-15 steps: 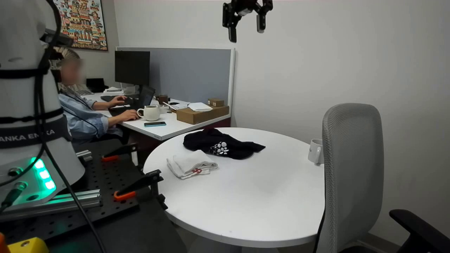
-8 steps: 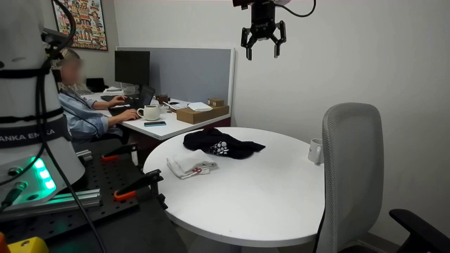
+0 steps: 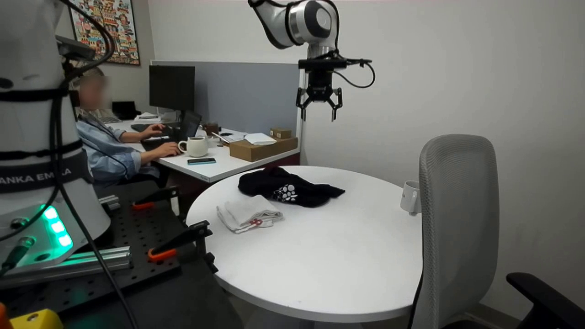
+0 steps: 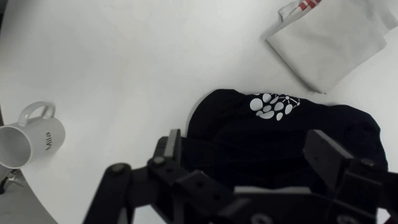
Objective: Hang the black t-shirt on the backrest of the grey chair
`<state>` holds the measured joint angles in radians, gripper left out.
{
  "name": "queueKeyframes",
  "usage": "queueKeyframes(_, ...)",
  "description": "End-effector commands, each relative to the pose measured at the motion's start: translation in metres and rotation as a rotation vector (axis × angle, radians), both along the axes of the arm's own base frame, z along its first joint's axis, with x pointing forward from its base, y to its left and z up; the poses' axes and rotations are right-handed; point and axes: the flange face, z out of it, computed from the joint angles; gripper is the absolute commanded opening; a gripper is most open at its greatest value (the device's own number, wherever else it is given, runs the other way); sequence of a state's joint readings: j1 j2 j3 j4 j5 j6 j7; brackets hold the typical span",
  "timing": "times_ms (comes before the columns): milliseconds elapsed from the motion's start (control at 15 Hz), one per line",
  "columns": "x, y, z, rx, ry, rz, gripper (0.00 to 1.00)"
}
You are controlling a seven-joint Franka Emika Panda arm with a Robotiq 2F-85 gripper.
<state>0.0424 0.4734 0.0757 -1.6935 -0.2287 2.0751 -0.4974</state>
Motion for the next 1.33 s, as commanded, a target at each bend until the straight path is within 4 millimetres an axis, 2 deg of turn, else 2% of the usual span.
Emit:
queueKeyframes(0,0.037,0.011,-0.043,-0.075,-0.01,0.057,1.0)
queueKeyframes(267,0.083,-0.008,-0.086,-0.046,-0.086,-0.047,1.0)
queueKeyframes(467,0.104,-0.028,-0.122,0.003,-0.086,-0.165,1.0)
queueKeyframes(800,0.119,-0.049,-0.163,0.203,-0.019,-0.362,1.0)
queueKeyframes(1000,0.125,-0.046,-0.177,0.314,0.02,-0.465,1.0)
queueKeyframes(1267,0.126,-0.031,-0.196,0.407,0.064,-0.558,1.0)
